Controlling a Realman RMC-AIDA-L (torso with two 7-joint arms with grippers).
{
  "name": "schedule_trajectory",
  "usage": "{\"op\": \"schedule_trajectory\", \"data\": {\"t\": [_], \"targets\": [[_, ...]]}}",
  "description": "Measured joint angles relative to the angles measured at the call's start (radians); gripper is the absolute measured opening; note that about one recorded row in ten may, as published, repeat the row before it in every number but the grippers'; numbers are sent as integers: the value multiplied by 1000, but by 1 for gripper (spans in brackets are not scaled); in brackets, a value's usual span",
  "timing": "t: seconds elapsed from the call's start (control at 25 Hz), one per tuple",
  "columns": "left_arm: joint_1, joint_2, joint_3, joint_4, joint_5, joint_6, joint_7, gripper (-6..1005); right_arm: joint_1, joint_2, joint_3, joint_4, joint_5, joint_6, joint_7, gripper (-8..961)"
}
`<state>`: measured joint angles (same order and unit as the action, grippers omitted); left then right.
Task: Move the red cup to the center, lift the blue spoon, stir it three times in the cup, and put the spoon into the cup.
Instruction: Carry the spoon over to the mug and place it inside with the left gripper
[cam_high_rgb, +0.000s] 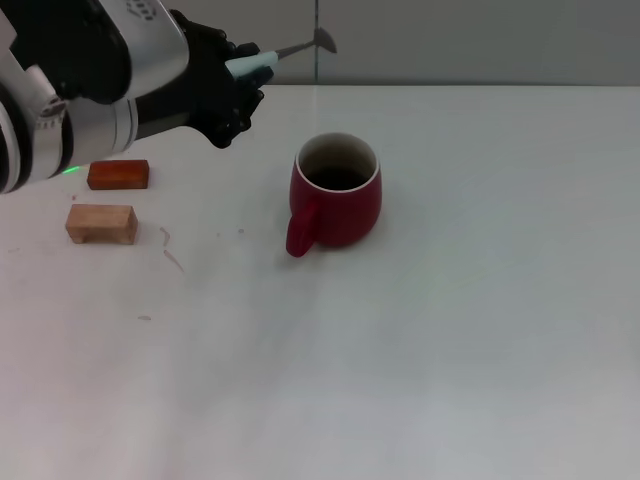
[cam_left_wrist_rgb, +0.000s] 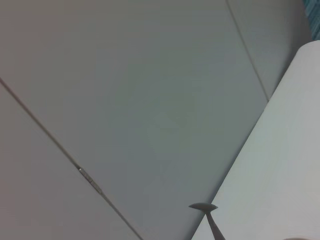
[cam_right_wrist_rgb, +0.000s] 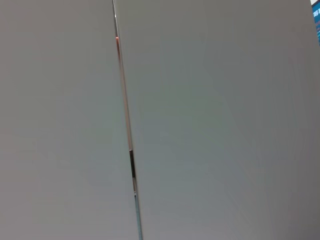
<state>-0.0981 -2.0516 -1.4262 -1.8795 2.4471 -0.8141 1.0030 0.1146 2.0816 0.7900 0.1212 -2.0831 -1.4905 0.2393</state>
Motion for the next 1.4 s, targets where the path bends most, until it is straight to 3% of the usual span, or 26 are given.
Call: {"op": "schedule_trajectory", "data": {"t": [0.28,0.6,0.88,1.4], "targets": [[-51,0,-80,24,-62,-137,85,177,0,0,0,0,0,1,0,834],[-97,-2,-94,25,-53,-290,127,177,3,0,0,0,0,3,0,834],[-137,-6,-72,52,52,-318,122,178,3,0,0,4,-3,0,0,834],[-184,-7,-57,106,70,-345,121,179,-6,1,0,6,-4,-5,0,834]]}}
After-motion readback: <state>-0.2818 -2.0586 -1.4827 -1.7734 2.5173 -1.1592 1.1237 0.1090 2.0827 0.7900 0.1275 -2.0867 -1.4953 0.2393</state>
